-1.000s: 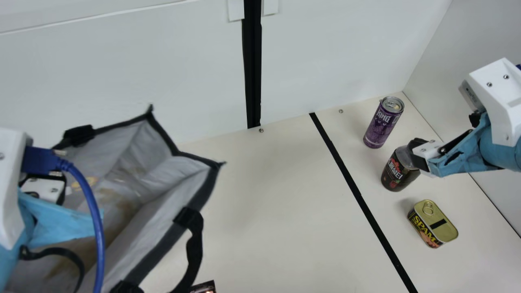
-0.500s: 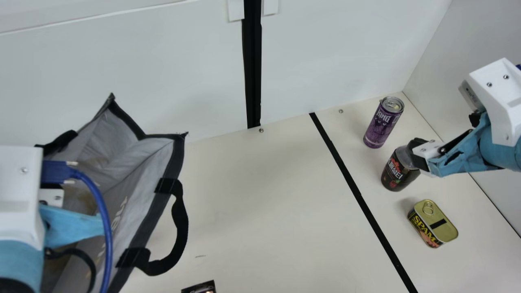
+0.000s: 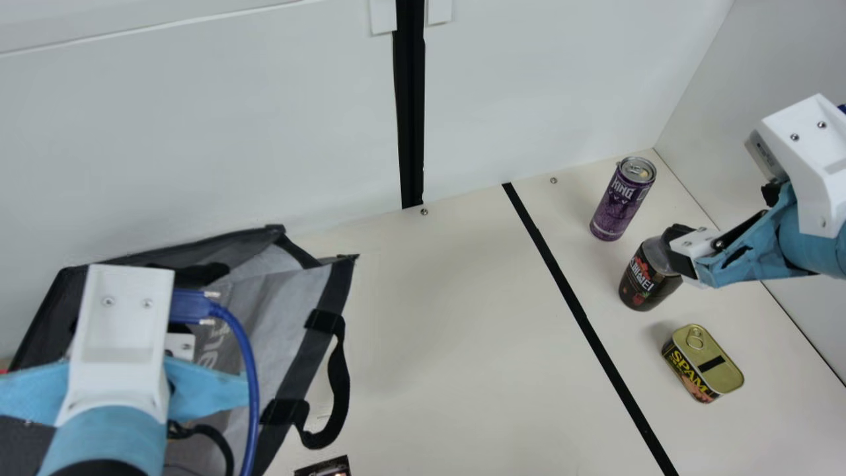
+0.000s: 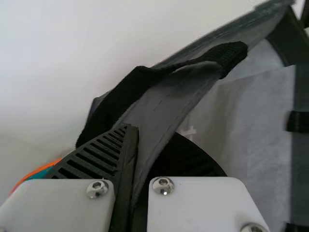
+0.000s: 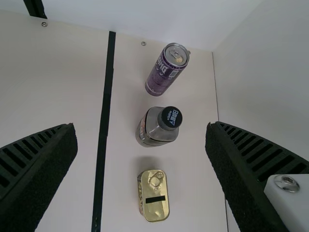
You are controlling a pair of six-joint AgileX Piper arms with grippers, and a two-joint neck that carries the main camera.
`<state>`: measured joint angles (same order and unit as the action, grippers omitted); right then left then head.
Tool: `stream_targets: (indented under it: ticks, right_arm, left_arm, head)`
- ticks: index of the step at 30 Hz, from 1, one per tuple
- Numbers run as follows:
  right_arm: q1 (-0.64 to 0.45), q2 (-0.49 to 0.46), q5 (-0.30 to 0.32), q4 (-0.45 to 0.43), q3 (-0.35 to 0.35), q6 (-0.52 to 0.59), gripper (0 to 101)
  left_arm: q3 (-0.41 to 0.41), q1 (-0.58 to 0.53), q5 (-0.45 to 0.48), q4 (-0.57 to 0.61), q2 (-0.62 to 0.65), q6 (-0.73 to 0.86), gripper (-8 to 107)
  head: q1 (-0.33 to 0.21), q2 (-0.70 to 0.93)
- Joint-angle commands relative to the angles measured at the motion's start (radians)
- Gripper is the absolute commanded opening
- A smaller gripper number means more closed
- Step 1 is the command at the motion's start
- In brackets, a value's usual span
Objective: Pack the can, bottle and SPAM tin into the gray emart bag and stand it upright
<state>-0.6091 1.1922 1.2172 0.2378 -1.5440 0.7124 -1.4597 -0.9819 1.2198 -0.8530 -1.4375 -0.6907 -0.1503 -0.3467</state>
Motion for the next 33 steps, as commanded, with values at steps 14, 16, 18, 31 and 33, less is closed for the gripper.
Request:
stream_targets:
  ticks: [14, 16, 18, 31, 33]
  right_arm:
    - [0.000, 0.000, 0.000, 0.000, 0.000, 0.000, 95]
    - [0.000, 0.000, 0.000, 0.000, 0.000, 0.000, 95]
    - [0.000, 0.000, 0.000, 0.000, 0.000, 0.000, 95]
    - [0.000, 0.000, 0.000, 0.000, 0.000, 0.000, 95]
    - [0.000, 0.000, 0.000, 0.000, 0.000, 0.000, 95]
  left_arm:
    - [-0.015, -0.001, -0.100, 0.257, 0.017, -0.038, -8]
    - [0.001, 0.015, -0.131, 0.286, 0.024, -0.034, -8]
    - [0.018, 0.031, -0.159, 0.312, 0.030, -0.028, -8]
    - [0.092, 0.139, -0.313, 0.518, 0.050, 0.056, -8]
    - [0.100, 0.159, -0.334, 0.559, 0.050, 0.079, -8]
  head:
    - [-0.024, -0.002]
    - [-0.024, -0.002]
    - [-0.024, -0.002]
    - [-0.024, -0.002]
    - [-0.024, -0.002]
